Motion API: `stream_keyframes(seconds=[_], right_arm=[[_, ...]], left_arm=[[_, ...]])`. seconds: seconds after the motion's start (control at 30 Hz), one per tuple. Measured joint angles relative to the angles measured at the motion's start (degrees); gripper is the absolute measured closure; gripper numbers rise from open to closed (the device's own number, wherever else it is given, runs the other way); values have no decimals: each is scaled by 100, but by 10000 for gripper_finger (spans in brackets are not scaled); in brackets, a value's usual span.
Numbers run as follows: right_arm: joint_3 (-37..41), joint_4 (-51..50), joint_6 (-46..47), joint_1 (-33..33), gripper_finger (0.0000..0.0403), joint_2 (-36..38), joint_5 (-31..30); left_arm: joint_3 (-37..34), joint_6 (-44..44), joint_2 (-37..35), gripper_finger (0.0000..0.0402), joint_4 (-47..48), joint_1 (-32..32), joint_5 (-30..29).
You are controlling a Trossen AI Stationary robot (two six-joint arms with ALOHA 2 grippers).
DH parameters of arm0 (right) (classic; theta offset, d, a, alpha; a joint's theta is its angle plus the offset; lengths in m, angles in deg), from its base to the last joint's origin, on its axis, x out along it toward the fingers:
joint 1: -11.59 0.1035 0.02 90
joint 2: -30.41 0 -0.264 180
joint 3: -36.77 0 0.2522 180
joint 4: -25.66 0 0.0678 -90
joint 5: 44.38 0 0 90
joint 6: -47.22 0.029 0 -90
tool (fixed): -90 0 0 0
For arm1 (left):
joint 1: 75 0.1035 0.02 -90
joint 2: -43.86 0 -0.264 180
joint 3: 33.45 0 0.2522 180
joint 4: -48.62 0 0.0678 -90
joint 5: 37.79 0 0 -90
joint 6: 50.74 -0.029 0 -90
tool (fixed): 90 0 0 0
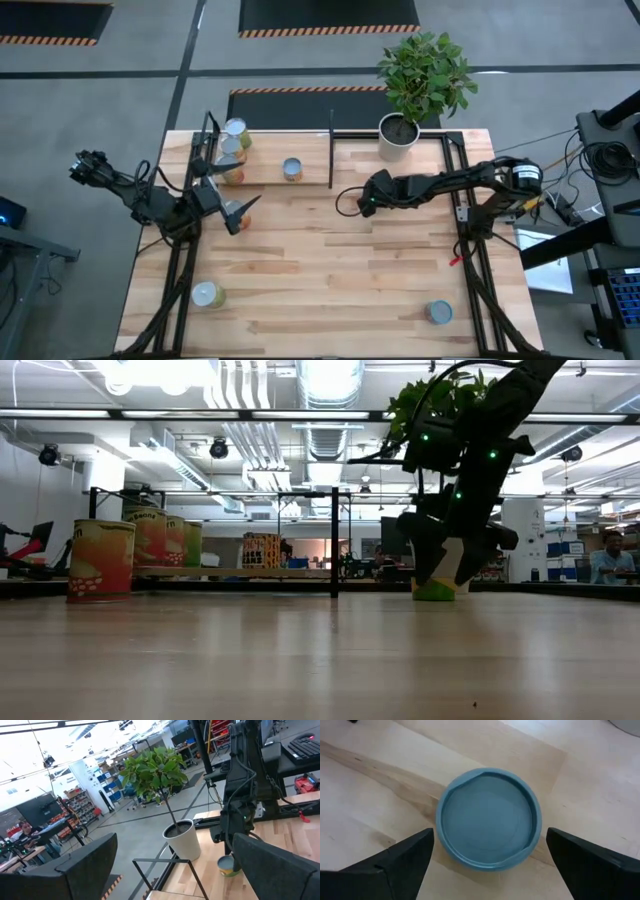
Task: Pick and place cans onto a shelf
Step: Put the small green corn can on the shelf
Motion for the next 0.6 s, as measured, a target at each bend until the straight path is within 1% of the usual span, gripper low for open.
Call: stream_keyframes(seconds=[0.13,0.43,0.53,0.6], right_arm=[[0,8,69,0,44,-30,0],[0,13,96,0,124,-30,-2],[0,14,90,0,139,-30,-3],[0,13,69,2,142,-26,-2]], left_arm=[[0,-33,4,23,-26,0,2],[0,-120,8,23,-56,0,4],[0,-120,8,23,-56,0,4],[0,-120,8,23,-56,0,4]])
